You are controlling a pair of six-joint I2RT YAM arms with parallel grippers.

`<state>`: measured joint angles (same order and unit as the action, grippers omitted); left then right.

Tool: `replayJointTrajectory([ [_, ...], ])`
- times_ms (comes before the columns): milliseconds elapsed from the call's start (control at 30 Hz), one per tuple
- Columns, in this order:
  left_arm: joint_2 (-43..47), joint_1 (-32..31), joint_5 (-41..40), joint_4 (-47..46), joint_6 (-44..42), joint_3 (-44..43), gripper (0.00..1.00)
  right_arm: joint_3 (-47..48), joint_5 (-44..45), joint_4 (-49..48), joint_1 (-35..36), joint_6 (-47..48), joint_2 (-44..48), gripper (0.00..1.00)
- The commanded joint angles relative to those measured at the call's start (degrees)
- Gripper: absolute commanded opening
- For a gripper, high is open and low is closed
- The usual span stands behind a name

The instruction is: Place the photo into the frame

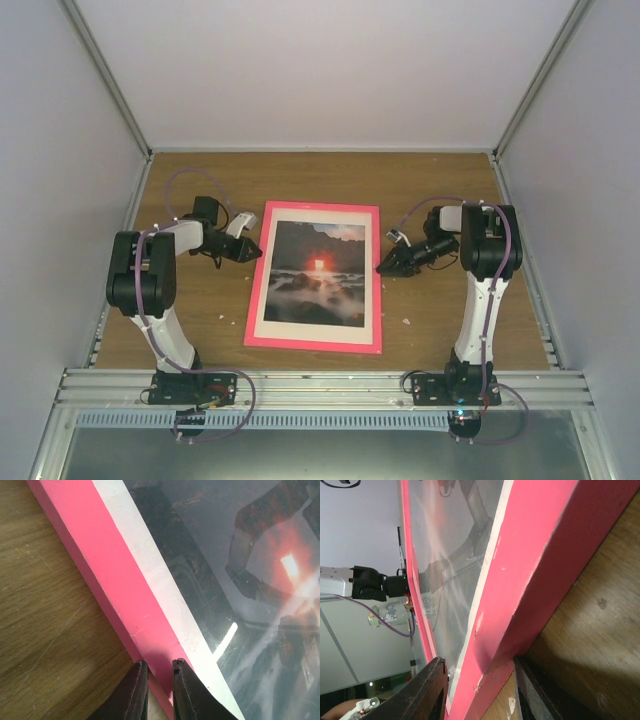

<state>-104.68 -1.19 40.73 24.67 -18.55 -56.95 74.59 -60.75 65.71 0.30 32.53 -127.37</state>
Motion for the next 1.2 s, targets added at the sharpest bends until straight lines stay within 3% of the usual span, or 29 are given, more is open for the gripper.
replayJointTrajectory([
  [0, 0.3, -4.8, 2.3, 10.1, -4.6, 1.2, 0.15, -0.7, 9.2, -5.4, 0.6, 0.3, -1.8, 0.39],
  [1167, 1.9, -5.0, 0.1, 13.7, -9.8, 1.3, 0.12, 3.8, 10.2, -6.0, -1.4, -2.7, -3.4, 0.45],
])
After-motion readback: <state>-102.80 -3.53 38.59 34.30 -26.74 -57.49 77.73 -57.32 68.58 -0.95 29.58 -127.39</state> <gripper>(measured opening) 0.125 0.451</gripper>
